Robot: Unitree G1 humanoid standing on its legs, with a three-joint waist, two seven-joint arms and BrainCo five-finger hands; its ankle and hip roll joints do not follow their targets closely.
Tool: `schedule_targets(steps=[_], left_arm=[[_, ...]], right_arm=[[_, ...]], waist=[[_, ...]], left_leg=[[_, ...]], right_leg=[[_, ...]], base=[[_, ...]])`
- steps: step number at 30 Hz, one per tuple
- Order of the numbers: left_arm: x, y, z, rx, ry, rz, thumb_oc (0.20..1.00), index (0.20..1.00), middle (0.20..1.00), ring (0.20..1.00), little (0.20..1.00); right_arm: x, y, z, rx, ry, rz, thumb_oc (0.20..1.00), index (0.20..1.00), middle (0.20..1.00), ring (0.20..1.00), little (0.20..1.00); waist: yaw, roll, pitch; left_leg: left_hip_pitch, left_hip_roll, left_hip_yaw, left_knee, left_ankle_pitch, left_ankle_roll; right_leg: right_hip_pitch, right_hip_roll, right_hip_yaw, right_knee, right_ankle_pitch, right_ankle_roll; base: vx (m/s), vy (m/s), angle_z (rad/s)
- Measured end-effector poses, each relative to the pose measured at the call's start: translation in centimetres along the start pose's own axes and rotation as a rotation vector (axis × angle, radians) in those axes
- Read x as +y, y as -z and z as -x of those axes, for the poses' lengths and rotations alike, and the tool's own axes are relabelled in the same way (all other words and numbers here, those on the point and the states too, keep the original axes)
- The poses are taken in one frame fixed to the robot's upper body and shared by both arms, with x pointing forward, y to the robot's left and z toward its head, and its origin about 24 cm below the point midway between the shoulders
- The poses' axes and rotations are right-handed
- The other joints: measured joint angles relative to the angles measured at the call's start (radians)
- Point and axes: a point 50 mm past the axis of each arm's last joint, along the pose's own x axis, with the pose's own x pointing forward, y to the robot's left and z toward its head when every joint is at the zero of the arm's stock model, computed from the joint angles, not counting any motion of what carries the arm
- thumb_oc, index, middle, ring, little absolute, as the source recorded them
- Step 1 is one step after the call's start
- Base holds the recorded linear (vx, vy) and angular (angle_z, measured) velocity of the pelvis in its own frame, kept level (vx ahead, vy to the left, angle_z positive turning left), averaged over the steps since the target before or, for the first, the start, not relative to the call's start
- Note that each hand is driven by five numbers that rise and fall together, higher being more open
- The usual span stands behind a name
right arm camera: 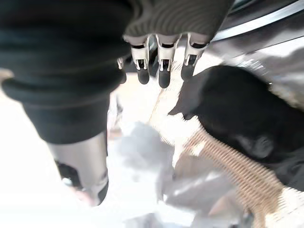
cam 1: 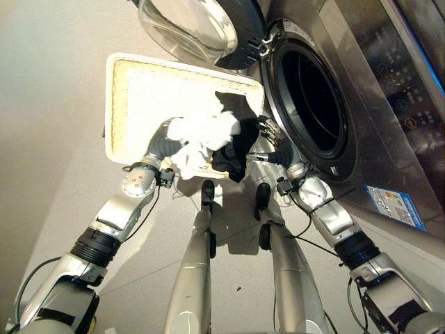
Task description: Put the clothes into the washing machine.
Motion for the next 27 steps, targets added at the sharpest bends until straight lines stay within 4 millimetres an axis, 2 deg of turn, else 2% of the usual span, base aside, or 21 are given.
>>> schedule_targets(steps=[1, 2, 3, 6, 9, 17, 18, 19, 20, 27], left_arm=[[-0.9, -0.1, -0.2, 0.01, 0.079, 0.015, 0.2, 0.2, 0.2, 0.2, 0.2], [-0.9, -0.1, -0.2, 0.01, 0.079, 0.015, 0.2, 0.2, 0.2, 0.2, 0.2], [-2.0, -0.1, -0.5, 0.025, 0.16, 0.011, 0.2, 0.2, 0.2, 0.2, 0.2], [-2.9, -0.2, -0.9, 0.048, 0.233, -0.005, 0.2, 0.2, 0.2, 0.2, 0.2], [-3.2, -0.3, -1.1, 0.076, 0.289, -0.015, 0.2, 0.2, 0.2, 0.2, 0.2], [-3.5, 0.3, -0.8, 0.137, 0.365, -0.044, 0.2, 0.2, 0.2, 0.2, 0.2], [-3.6, 0.5, -0.7, 0.148, 0.376, -0.051, 0.2, 0.2, 0.2, 0.2, 0.2], [-3.7, 0.6, -0.7, 0.154, 0.381, -0.055, 0.2, 0.2, 0.2, 0.2, 0.2], [-3.8, 0.7, -0.6, 0.161, 0.386, -0.056, 0.2, 0.2, 0.2, 0.2, 0.2], [-4.5, 2.2, 0.2, 0.213, 0.397, -0.034, 0.2, 0.2, 0.2, 0.2, 0.2]], right_arm=[[0.5, -0.4, -0.4, -0.01, -0.029, 0.008, 1.0, 1.0, 1.0, 1.0, 1.0], [0.5, -0.4, -0.4, -0.01, -0.029, 0.008, 1.0, 1.0, 1.0, 1.0, 1.0], [1.0, -0.6, -0.8, -0.011, -0.06, 0.025, 1.0, 1.0, 1.0, 1.0, 1.0], [1.5, -0.3, -0.7, 0.015, -0.111, 0.081, 1.0, 1.0, 1.0, 1.0, 1.0], [1.7, 0.2, -0.5, 0.053, -0.169, 0.174, 1.0, 1.0, 1.0, 1.0, 1.0], [2.4, 0.8, -0.4, 0.117, -0.28, 0.264, 1.0, 1.0, 1.0, 1.0, 1.0], [2.4, 1.0, -0.3, 0.127, -0.3, 0.278, 0.884, 0.884, 0.884, 0.884, 0.884], [2.4, 1.1, -0.2, 0.133, -0.311, 0.283, 0.473, 0.473, 0.473, 0.473, 0.473], [2.5, 1.3, -0.2, 0.152, -0.345, 0.286, 0.2, 0.2, 0.2, 0.2, 0.2], [2.4, 1.7, -0.4, 0.301, -0.483, 0.233, 0.2, 0.2, 0.2, 0.2, 0.2]], waist=[[0.0, 0.005, 0.001], [0.0, 0.005, 0.001], [-0.002, 0.007, 0.001], [-0.002, 0.007, 0.001], [-0.004, 0.007, 0.001], [-0.003, 0.007, 0.001], [-0.004, 0.007, 0.001], [-0.004, 0.007, 0.001], [-0.003, 0.007, 0.001], [-0.002, 0.006, 0.001]], left_leg=[[0.005, 0.0, 0.0, -0.001, 0.0, 0.0], [0.005, 0.0, 0.0, -0.001, 0.0, 0.0], [0.005, 0.0, 0.0, -0.001, 0.0, 0.0], [0.005, 0.002, 0.0, -0.001, 0.002, 0.003], [0.006, 0.002, 0.0, -0.001, 0.003, 0.004], [0.006, 0.005, 0.0, -0.003, 0.003, 0.004], [0.006, 0.005, 0.0, -0.003, 0.003, 0.004], [0.007, 0.005, 0.0, -0.003, 0.003, 0.004], [0.007, 0.007, 0.0, -0.003, 0.003, 0.004], [0.004, 0.013, 0.002, -0.014, 0.004, 0.006]], right_leg=[[0.006, -0.001, 0.0, -0.001, 0.0, 0.0], [0.006, -0.001, 0.0, -0.001, 0.0, 0.0], [0.006, -0.001, -0.001, -0.002, 0.0, 0.0], [0.008, 0.0, -0.003, -0.006, 0.001, 0.0], [0.014, 0.001, -0.005, -0.013, 0.001, 0.0], [0.02, 0.003, -0.011, -0.027, 0.003, 0.001], [0.022, 0.004, -0.013, -0.031, 0.004, 0.002], [0.025, 0.004, -0.014, -0.032, 0.004, 0.002], [0.03, 0.006, -0.017, -0.04, 0.007, 0.003], [0.035, 0.014, -0.019, -0.073, 0.023, 0.002]], base=[[0.0, 0.0, 0.0], [-0.05, -0.022, 0.0], [-0.03, -0.022, 0.0], [-0.01, -0.01, 0.0], [0.0, 0.0, 0.0], [0.0, 0.0, 0.0], [0.0, 0.0, 0.0], [0.0, 0.0, 0.0], [0.02, -0.031, 0.02], [0.01, -0.023, -0.02]])
